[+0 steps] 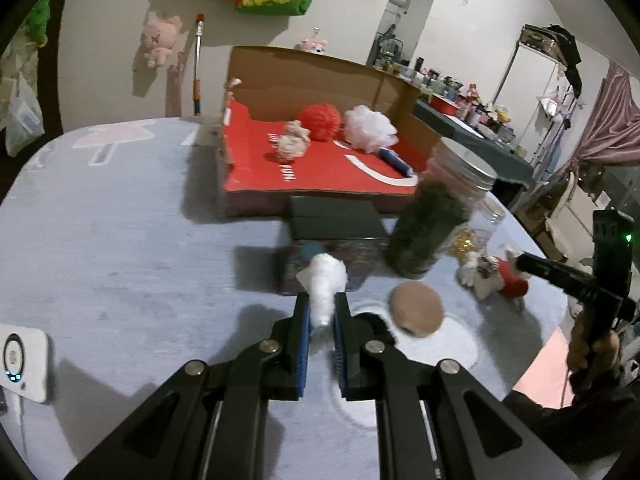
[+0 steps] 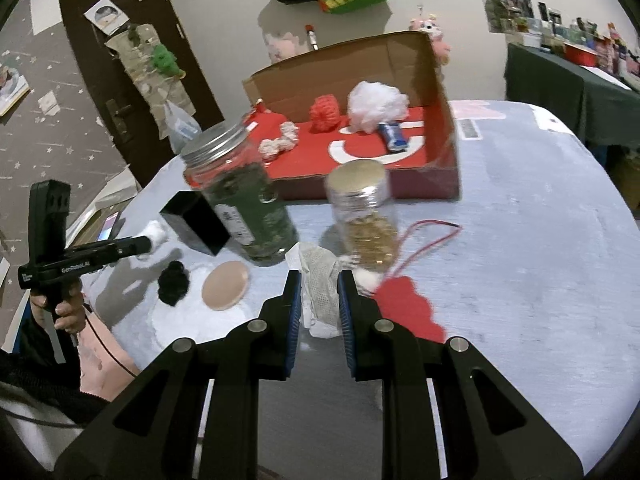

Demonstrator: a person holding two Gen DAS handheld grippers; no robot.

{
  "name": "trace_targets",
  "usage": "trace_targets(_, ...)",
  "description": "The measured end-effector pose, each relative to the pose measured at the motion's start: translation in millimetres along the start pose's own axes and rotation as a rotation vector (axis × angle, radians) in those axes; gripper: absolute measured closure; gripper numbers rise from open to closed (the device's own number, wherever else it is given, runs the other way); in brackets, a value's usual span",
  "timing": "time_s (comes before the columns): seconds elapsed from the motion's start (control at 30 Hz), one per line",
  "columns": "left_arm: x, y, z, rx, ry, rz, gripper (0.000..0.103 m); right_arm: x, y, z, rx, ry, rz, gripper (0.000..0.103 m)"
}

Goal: Organize soft objects
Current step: 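Carry the white roll and crumpled cloth into the box and open both tools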

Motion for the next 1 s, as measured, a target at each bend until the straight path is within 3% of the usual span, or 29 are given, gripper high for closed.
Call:
trace_targets(0.4, 11, -30, 8, 0.029, 0.053, 0.094, 0.092, 8, 38, -3, -0.048, -0.005, -0.035, 0.085)
trace_targets(0.67, 33, -39, 28, -0.010, 0.050, 0.154, 0.092, 25, 58, 13, -0.061, -0.021, -0.092, 0.085)
trace_targets(1.0, 71, -22, 34, -0.100, 0.049, 0.268, 0.092, 65, 59, 25, 0.014, -0.017, -0.161, 0.085)
Point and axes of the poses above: each gripper's, at about its wrist camera, not at the fingertips, and z roughly the way its jaws point, y to its right, x to its top, the point moved 4 cm from there along z, roughly the way its jaws point, and after that the axes turned 5 degrees about -z, right-handed, at the moved point
